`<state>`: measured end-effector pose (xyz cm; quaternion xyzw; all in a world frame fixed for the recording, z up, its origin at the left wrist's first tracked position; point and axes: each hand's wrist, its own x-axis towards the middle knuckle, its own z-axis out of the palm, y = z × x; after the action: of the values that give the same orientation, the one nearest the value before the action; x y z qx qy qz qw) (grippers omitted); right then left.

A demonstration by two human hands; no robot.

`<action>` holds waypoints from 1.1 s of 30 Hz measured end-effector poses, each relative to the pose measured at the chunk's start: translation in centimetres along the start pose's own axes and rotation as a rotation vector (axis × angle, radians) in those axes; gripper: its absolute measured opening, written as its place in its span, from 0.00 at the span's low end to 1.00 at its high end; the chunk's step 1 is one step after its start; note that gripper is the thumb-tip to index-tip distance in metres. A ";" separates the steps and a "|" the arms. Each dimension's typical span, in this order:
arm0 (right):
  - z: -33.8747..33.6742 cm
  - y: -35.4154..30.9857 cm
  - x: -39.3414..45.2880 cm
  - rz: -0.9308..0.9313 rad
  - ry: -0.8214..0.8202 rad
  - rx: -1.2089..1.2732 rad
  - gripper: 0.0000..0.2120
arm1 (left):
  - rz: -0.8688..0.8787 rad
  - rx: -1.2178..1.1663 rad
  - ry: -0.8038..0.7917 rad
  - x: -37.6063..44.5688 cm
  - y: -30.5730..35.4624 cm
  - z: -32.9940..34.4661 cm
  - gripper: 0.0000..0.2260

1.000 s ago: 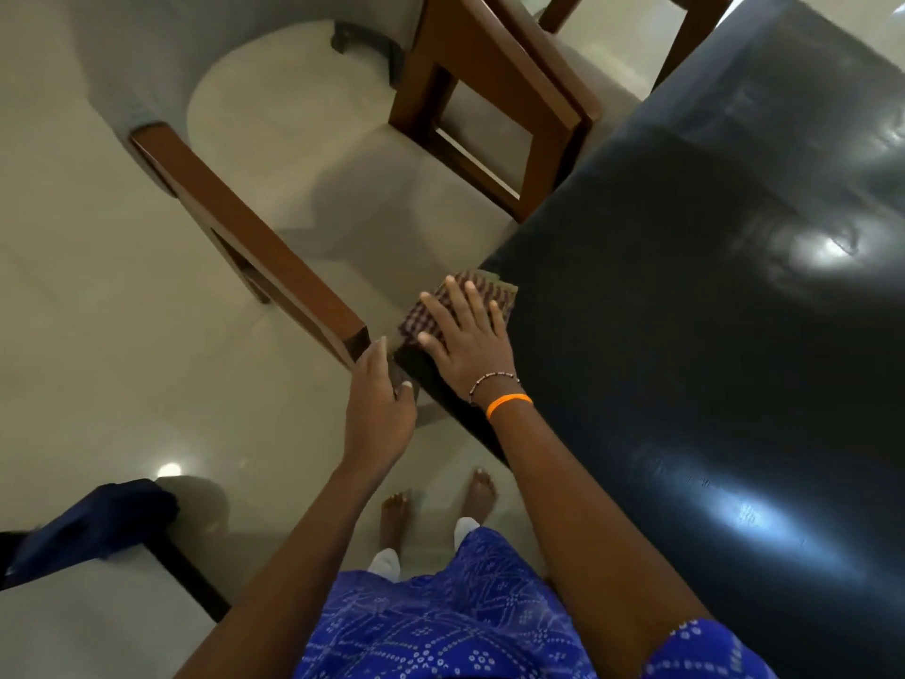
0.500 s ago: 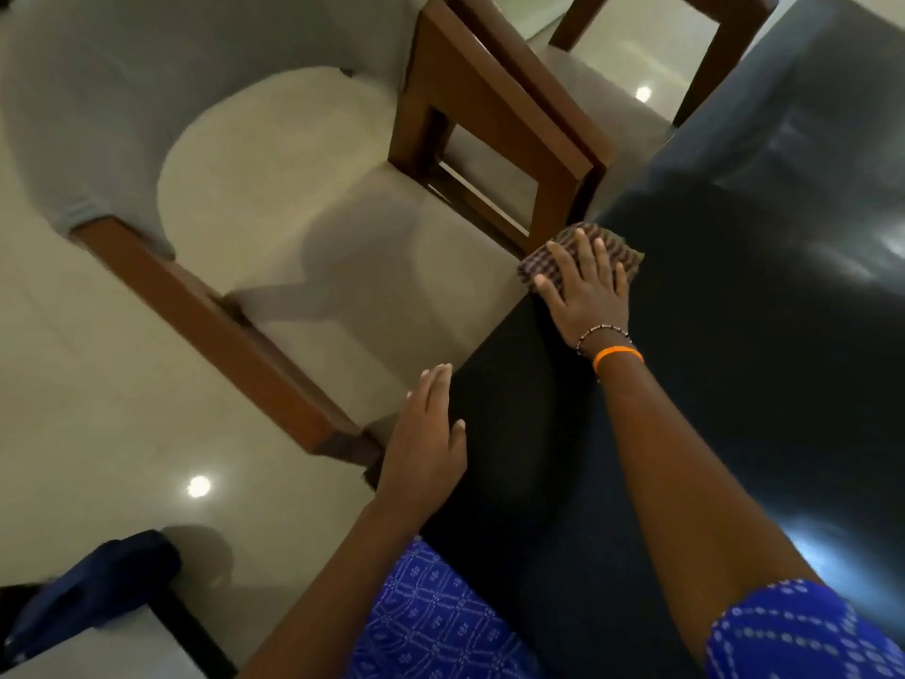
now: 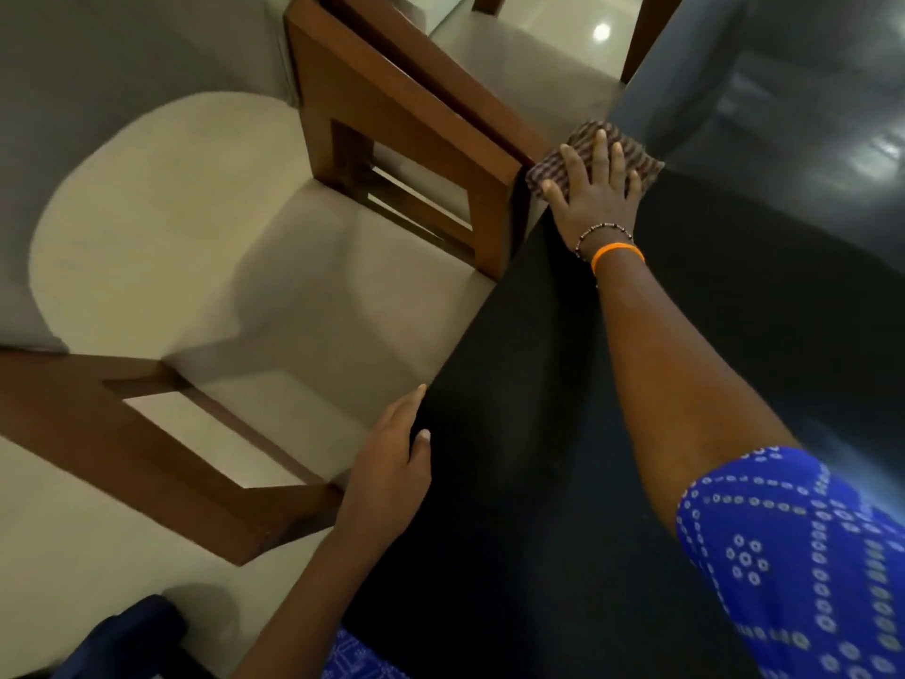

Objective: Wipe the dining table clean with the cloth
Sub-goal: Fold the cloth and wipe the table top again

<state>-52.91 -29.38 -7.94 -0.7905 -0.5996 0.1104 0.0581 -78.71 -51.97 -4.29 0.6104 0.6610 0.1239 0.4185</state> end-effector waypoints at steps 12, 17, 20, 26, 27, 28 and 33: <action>3.3 -7.3 -19.8 -0.153 -0.057 0.045 0.28 | -0.453 -0.685 -0.115 -3.9 -5.3 -3.6 0.17; 5.5 -11.3 -29.6 -0.180 -0.084 0.054 0.28 | -0.447 -0.749 -0.111 -6.9 -9.0 -4.8 0.18; 6.8 -13.6 -35.7 -0.215 -0.097 0.047 0.28 | -0.400 -0.741 -0.068 -9.6 -10.8 -5.5 0.18; 7.9 -15.3 -42.5 -0.252 -0.114 0.034 0.27 | -0.361 -0.759 -0.090 -13.3 -12.9 -4.9 0.15; 7.9 -15.3 -43.2 -0.266 -0.120 0.023 0.27 | -0.368 -0.767 -0.117 -13.7 -13.1 -4.6 0.15; 7.9 -15.0 -44.0 -0.289 -0.121 0.012 0.27 | -0.374 -0.777 -0.148 -14.2 -13.2 -4.3 0.15; 7.3 -10.7 -47.0 -0.331 -0.080 -0.034 0.26 | -0.371 -0.696 -0.285 -16.5 -12.9 -1.8 0.17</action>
<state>-76.79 -71.86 -7.65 -0.6767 -0.7253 0.1206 0.0384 -90.68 -69.21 -5.27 0.3142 0.6137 0.1767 0.7024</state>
